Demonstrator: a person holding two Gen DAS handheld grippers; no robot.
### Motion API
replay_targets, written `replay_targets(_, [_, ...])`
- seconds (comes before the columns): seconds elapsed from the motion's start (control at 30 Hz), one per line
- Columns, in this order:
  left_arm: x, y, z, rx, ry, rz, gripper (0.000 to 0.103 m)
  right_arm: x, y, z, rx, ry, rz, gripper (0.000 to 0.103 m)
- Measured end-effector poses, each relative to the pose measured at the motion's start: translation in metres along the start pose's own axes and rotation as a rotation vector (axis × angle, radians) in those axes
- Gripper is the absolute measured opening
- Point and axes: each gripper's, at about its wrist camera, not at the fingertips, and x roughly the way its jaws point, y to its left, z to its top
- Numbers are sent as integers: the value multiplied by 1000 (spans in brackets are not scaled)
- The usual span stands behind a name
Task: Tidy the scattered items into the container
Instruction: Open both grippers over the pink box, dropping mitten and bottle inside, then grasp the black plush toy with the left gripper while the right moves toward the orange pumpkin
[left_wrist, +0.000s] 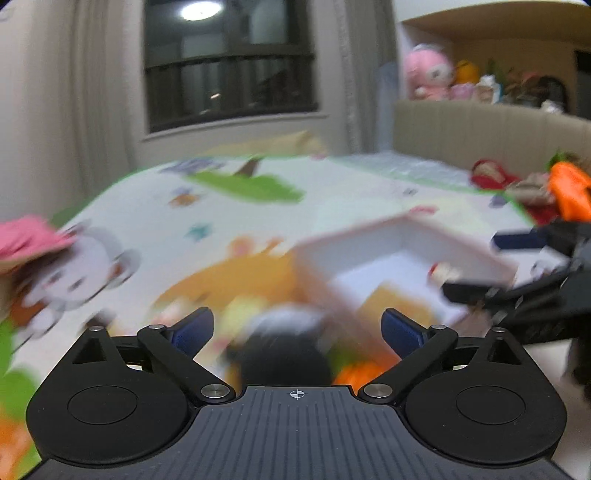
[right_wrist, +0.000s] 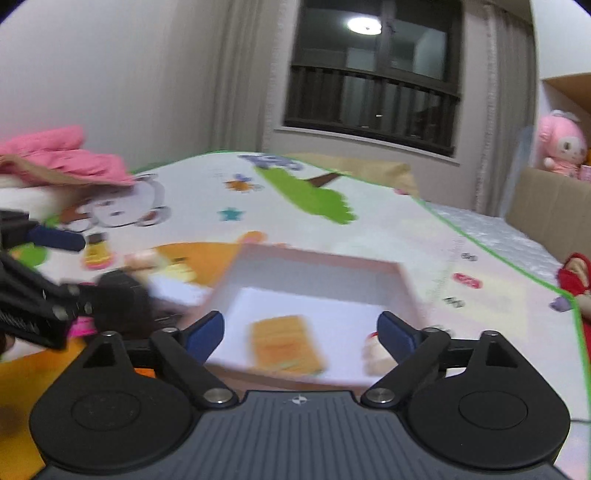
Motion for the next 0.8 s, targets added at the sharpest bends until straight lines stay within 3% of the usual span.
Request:
replay_targets(0.13, [-19, 36, -39, -93, 99, 94, 101, -14, 47, -11, 0, 23, 94, 103])
replay_targets(0.27, [-35, 71, -60, -170, 125, 144, 102, -15, 87, -21, -5, 42, 114, 103])
replay_targets(0.37, [-47, 90, -72, -214, 118, 161, 102, -12, 110, -20, -59, 57, 116, 87])
replay_targets(0.4, [-51, 94, -76, -228, 118, 163, 102, -10, 118, -18, -90, 56, 109, 83])
replay_targets(0.57, [-71, 104, -95, -268, 117, 126, 102, 18, 139, 6, -177, 8, 42, 86])
replay_targets(0.7, [-86, 101, -98, -245, 95, 84, 102, 56, 151, 18, -209, 41, 10, 87])
replay_targets(0.8, [-98, 99, -99, -216, 74, 61, 102, 67, 161, 18, -240, 74, 15, 71])
